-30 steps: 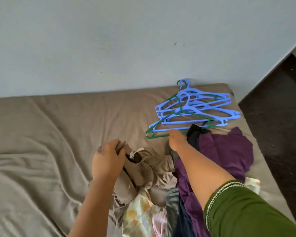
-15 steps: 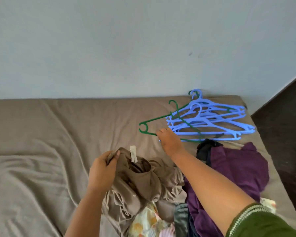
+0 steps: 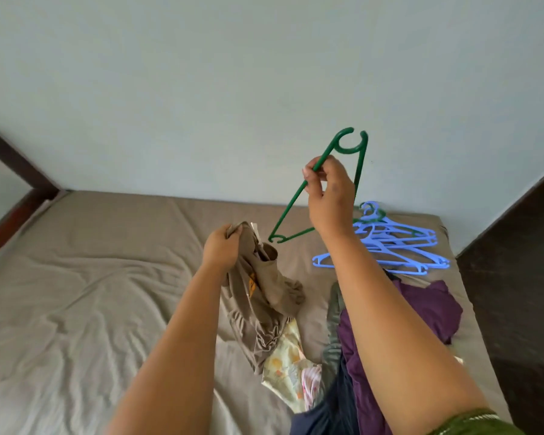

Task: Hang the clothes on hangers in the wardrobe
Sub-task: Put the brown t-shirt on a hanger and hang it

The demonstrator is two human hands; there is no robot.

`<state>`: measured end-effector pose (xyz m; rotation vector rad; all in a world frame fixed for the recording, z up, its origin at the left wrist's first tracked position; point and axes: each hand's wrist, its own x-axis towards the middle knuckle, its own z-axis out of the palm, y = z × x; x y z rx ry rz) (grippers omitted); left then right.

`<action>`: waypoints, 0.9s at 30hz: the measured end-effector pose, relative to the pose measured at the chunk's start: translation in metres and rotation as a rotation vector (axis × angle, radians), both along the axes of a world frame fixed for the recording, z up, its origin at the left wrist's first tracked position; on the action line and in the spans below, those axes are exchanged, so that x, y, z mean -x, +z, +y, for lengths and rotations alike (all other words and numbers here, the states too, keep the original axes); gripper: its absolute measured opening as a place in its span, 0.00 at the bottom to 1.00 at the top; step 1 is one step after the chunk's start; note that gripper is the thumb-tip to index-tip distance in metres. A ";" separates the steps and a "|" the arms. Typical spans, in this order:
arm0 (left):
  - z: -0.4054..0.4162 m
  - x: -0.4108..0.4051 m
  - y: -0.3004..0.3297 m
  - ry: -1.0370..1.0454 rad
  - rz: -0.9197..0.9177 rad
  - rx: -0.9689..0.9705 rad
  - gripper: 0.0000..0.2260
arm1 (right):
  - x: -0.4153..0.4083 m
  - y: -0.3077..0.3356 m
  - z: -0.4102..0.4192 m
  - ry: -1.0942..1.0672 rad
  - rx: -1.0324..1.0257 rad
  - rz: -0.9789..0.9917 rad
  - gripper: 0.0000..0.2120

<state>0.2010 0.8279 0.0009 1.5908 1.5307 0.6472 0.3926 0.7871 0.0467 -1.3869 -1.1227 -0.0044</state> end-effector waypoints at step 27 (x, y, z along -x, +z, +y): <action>-0.063 0.070 0.173 0.026 -0.331 -0.002 0.08 | 0.127 0.033 -0.050 0.379 0.481 -0.660 0.20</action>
